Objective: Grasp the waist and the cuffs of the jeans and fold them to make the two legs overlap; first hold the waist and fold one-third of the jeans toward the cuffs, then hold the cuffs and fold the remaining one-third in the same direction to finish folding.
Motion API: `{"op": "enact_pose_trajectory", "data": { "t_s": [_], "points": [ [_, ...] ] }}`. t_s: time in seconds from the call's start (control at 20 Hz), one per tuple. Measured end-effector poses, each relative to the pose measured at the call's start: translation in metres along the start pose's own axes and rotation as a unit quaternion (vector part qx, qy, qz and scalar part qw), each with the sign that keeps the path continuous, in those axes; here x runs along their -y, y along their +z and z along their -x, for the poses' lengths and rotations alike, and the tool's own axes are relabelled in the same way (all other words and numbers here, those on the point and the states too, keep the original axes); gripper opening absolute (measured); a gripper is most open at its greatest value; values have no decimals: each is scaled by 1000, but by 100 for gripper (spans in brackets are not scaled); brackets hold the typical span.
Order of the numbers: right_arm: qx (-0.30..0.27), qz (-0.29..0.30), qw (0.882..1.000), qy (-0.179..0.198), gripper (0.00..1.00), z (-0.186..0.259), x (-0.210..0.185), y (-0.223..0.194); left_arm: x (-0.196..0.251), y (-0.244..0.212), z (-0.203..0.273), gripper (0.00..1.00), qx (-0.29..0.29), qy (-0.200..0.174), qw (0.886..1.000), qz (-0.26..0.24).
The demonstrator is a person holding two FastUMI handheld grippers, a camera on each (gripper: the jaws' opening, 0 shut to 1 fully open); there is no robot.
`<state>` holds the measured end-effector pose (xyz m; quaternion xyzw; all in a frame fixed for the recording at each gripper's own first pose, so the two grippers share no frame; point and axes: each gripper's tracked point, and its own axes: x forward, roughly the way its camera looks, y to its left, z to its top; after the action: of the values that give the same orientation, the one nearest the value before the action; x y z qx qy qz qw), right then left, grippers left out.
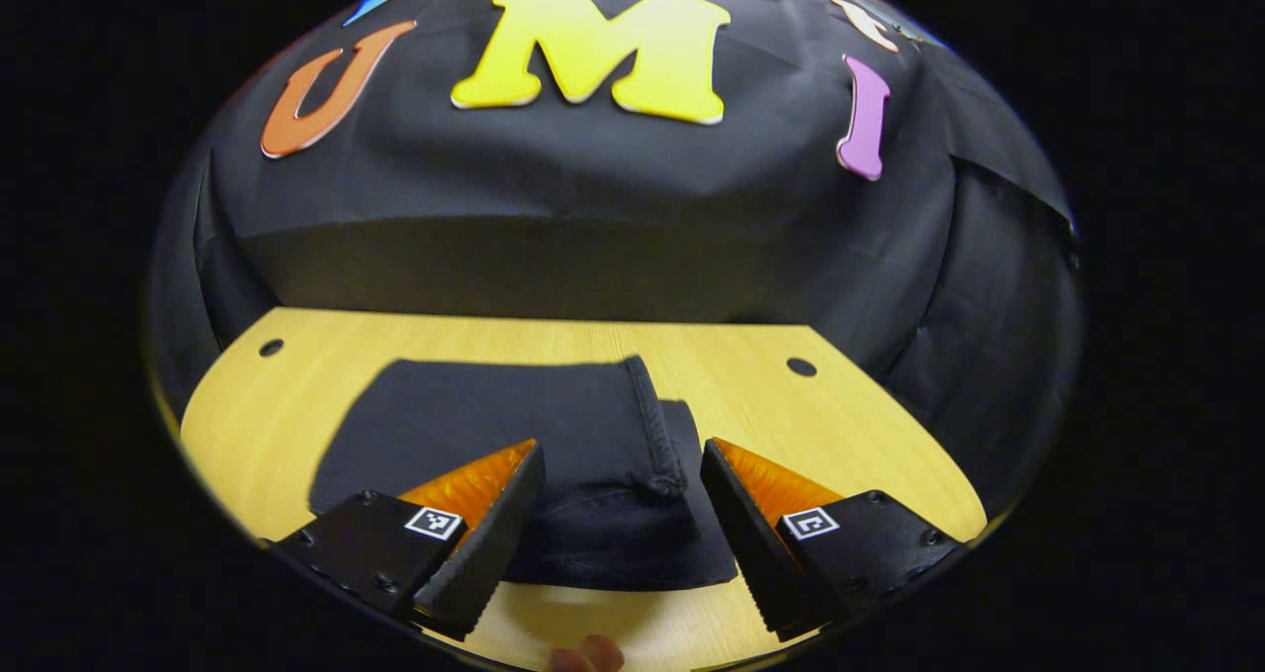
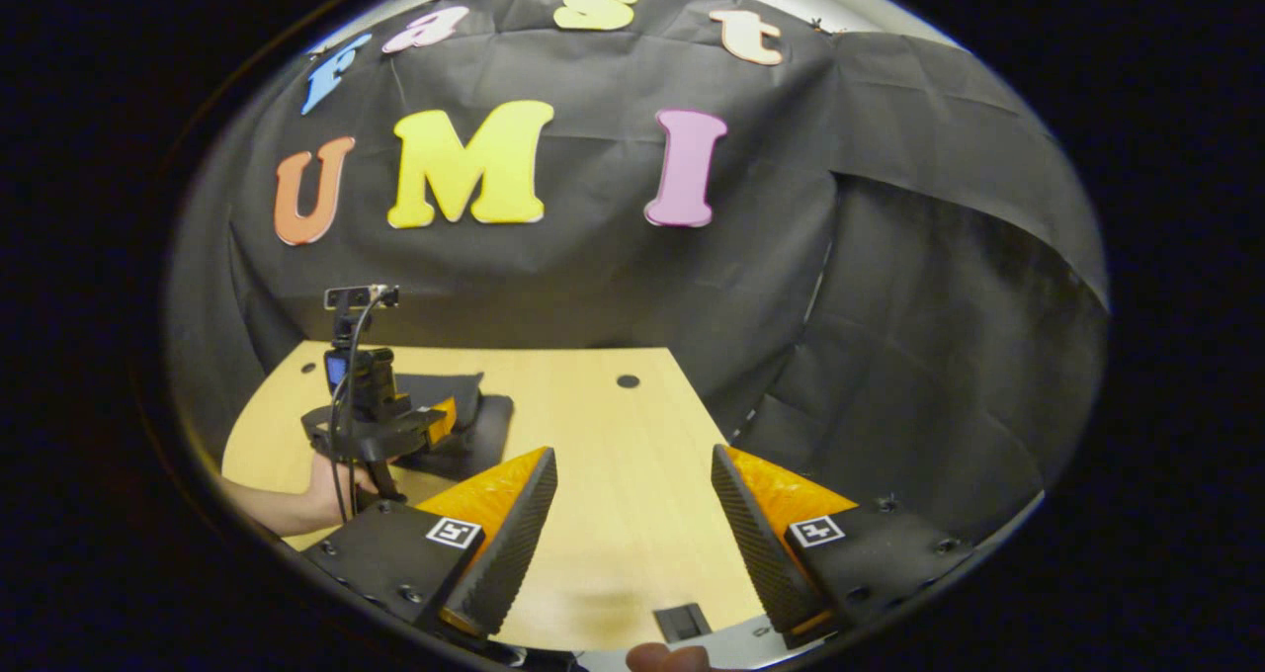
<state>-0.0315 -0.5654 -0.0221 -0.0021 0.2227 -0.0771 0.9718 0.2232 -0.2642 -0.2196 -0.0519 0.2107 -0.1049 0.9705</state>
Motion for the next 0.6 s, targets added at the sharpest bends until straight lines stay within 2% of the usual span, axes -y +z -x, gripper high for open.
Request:
{"op": "enact_pose_trajectory", "data": {
  "t_s": [0.1, 0.25, 0.4, 0.6],
  "points": [
    [40, 8, 999, 35, 97, -7, -37, 30, -20, 44, 41, 100, 32, 5, 999, 3],
    [114, 10, 990, 77, 96, -4, -91, 81, -53, 112, 112, 100, 90, 21, 996, 0],
    [179, 4, 980, 83, 95, 4, -127, 116, -77, 170, 180, 98, 149, 43, 988, -3],
    [207, -17, 974, 90, 96, 22, -159, 128, -102, 212, 243, 100, 190, 65, 980, 0]
  ]
}}
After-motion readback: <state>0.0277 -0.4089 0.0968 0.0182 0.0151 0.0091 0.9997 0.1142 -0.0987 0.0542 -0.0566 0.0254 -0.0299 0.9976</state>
